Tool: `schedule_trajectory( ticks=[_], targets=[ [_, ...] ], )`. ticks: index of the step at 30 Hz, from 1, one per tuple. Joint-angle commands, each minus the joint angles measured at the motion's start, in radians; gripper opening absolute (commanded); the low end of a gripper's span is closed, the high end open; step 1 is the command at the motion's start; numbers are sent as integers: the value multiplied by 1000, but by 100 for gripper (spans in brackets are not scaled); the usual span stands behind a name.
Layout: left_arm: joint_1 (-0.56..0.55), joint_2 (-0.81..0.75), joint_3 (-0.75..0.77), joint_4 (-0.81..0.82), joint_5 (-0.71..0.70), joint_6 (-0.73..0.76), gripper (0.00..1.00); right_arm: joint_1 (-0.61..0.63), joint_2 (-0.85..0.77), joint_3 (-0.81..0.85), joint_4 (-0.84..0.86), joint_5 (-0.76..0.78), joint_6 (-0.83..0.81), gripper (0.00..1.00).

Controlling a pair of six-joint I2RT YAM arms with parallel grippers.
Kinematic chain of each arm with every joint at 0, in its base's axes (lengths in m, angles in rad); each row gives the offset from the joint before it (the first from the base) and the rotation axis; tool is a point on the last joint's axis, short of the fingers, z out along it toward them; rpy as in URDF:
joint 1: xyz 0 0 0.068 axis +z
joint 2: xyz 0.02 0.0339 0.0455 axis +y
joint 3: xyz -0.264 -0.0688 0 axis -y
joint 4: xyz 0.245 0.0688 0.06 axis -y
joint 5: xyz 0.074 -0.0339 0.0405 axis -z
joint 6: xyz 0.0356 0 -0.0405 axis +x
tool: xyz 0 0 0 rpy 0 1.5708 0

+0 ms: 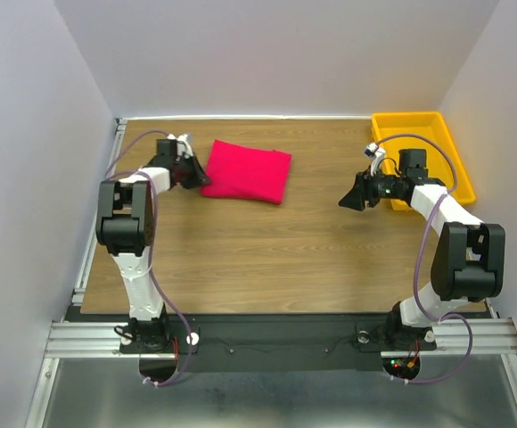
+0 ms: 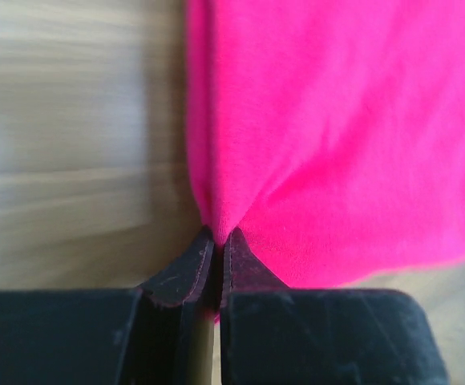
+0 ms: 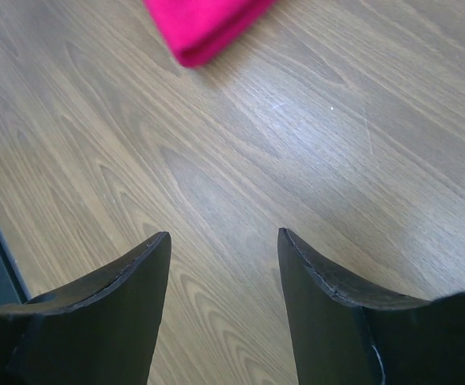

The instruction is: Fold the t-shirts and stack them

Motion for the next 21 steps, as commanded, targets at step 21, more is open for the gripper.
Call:
schedule_trajectory(
  ticks=[21],
  targets=[
    [400,3,200,-312,-321,415,1,-8,-19,14,-23,-46,-43,62]
  ],
)
